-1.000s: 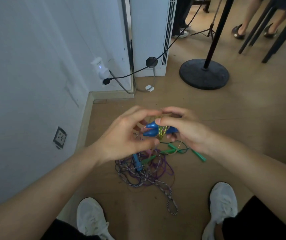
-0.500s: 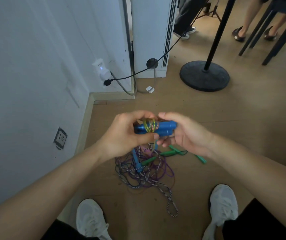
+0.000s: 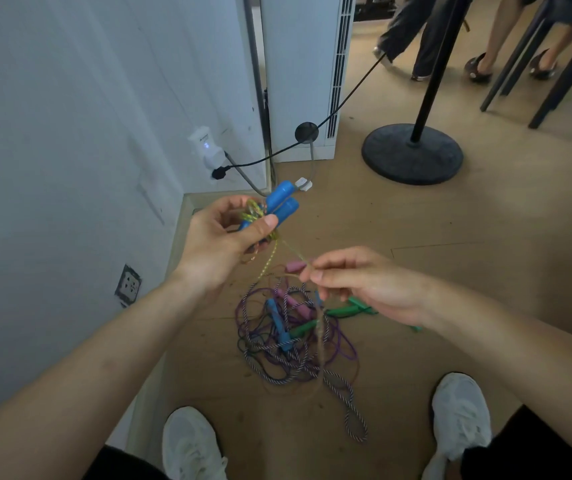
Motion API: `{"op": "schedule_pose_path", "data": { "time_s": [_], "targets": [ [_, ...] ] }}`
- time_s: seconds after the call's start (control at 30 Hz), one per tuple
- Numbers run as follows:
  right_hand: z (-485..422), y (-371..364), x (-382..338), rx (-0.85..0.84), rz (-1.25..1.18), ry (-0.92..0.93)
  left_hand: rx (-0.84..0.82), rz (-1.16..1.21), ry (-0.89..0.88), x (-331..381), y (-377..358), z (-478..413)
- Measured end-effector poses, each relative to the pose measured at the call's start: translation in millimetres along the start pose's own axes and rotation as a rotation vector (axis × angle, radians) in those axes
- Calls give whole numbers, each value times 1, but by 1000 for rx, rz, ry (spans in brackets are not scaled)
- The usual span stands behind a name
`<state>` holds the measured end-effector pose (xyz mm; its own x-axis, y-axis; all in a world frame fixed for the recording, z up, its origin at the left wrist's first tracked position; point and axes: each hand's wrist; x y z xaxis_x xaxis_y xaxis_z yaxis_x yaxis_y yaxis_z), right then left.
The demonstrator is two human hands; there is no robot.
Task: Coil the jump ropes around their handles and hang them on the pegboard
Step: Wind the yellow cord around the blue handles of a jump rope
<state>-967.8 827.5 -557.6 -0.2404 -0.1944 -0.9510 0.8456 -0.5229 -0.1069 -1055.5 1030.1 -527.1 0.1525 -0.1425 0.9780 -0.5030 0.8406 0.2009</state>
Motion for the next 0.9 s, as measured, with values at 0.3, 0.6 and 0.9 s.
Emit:
{"op": "schedule_pose_path", "data": {
  "time_s": [0.3,0.6,0.9],
  "targets": [
    [-13,-9,5,259,233,136,-274,288,180,6,-6,7],
    [-13,-4,7,200,299,174,-122,372,219,1,-2,-3],
    [-8,5,15,196,633,97,214,5,108,-15,13,-16]
  ]
}}
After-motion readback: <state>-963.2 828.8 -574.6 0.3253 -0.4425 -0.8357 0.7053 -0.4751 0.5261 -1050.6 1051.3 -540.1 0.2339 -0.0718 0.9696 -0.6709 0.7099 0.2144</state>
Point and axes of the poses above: each hand's wrist, its own z-axis away from the middle knuckle, its own y-axis out of the back of the hand, x = y × z, and after that the axes turned 9 degrees about -z, right-handed
